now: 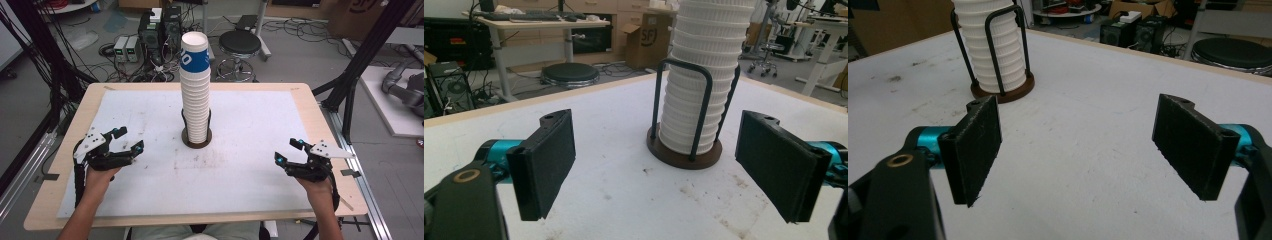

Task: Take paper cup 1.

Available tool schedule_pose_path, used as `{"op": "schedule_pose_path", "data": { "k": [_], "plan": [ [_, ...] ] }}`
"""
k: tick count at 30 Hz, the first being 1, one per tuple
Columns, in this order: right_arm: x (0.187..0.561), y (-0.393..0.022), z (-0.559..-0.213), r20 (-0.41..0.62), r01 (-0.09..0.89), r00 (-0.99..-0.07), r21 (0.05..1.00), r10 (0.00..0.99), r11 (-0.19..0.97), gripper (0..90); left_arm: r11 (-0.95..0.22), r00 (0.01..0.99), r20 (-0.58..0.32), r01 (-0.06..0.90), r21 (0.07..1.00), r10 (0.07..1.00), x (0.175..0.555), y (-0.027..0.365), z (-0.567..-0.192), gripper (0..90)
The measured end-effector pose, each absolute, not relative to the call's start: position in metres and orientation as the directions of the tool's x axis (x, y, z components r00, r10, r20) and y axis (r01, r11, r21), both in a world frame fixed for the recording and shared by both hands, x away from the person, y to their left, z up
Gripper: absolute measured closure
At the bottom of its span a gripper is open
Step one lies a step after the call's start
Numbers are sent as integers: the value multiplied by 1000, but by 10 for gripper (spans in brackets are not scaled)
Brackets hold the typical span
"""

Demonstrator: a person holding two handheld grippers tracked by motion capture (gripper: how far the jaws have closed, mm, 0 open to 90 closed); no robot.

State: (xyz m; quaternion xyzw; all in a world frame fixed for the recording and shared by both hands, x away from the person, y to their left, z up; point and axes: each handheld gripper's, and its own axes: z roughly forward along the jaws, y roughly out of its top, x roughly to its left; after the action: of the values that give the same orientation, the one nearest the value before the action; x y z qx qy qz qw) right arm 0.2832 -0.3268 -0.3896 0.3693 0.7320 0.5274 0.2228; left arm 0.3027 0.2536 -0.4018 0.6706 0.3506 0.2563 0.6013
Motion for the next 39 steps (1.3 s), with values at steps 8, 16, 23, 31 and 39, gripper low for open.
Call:
{"op": "schedule_pose_path", "data": {
  "k": [8,16,23,31,39],
  "plan": [
    [283,-329,-390,77,307,-628,939,774,156,203,-29,615,-83,170,985,785,305,253,-403,163],
    [282,-325,-387,93,315,-633,938,768,145,203,-36,614,-67,153,988,786,304,251,-402,163],
    [282,-310,-378,125,323,-675,936,727,139,203,-63,628,-53,161,985,776,303,245,-402,161],
    [291,-294,-360,118,300,-724,941,680,155,202,-41,645,-97,195,980,758,305,243,-403,161],
    [312,-265,-313,81,248,-789,949,609,195,203,-41,670,-93,182,982,737,304,240,-403,161]
  ]
}}
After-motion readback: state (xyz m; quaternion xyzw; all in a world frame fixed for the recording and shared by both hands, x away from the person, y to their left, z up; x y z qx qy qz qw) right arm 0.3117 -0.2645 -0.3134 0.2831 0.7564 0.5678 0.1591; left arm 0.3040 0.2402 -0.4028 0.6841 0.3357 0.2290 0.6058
